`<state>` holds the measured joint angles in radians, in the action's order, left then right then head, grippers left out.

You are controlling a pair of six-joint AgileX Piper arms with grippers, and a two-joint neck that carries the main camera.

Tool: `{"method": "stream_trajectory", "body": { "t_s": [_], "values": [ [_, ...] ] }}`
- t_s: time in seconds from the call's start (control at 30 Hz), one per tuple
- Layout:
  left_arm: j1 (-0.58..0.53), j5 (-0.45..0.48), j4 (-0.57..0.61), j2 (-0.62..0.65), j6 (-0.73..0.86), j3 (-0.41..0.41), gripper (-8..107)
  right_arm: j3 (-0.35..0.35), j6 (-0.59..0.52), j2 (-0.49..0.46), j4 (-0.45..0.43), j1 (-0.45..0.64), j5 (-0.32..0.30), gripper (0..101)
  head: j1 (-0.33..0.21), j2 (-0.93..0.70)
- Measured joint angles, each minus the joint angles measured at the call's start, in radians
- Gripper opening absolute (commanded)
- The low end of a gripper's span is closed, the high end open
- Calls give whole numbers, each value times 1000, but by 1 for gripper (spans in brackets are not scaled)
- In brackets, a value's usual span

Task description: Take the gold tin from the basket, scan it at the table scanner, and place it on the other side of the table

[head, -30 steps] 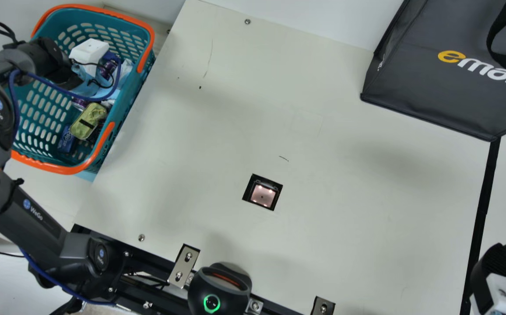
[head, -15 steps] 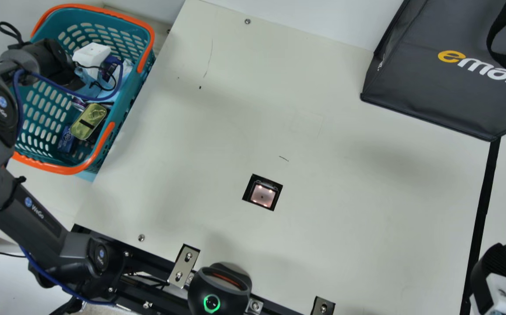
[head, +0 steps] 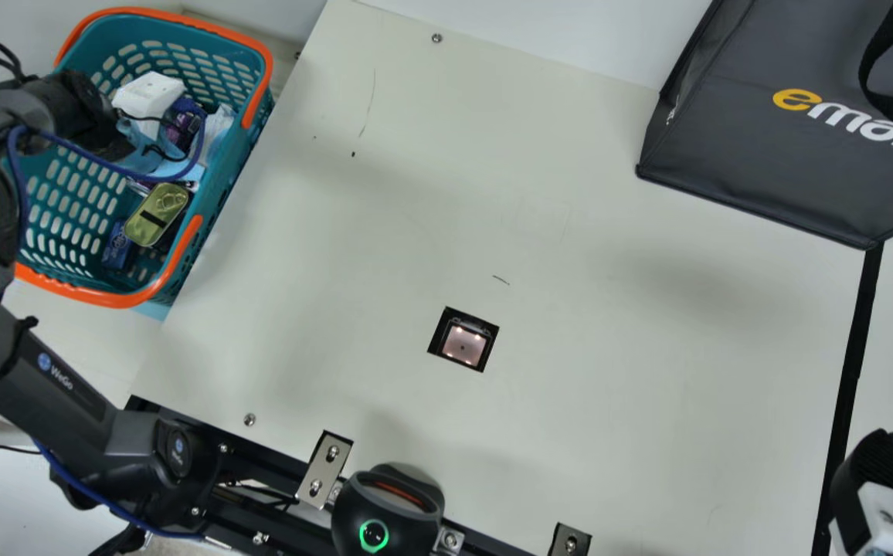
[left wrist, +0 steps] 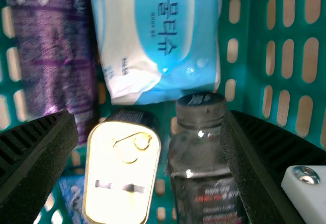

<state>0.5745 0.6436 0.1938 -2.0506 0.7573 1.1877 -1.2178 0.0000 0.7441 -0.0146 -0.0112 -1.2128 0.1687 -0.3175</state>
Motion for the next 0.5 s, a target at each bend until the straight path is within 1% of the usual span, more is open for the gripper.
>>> {"method": "stream_trajectory", "body": {
  "t_s": [0.13,0.5],
  "values": [
    [29,31,19,27,40,6,90,0,0,0,0,0,0,95,-2,0],
    [103,109,18,92,104,15,90,0,0,0,0,0,0,95,0,0]
  ]
}}
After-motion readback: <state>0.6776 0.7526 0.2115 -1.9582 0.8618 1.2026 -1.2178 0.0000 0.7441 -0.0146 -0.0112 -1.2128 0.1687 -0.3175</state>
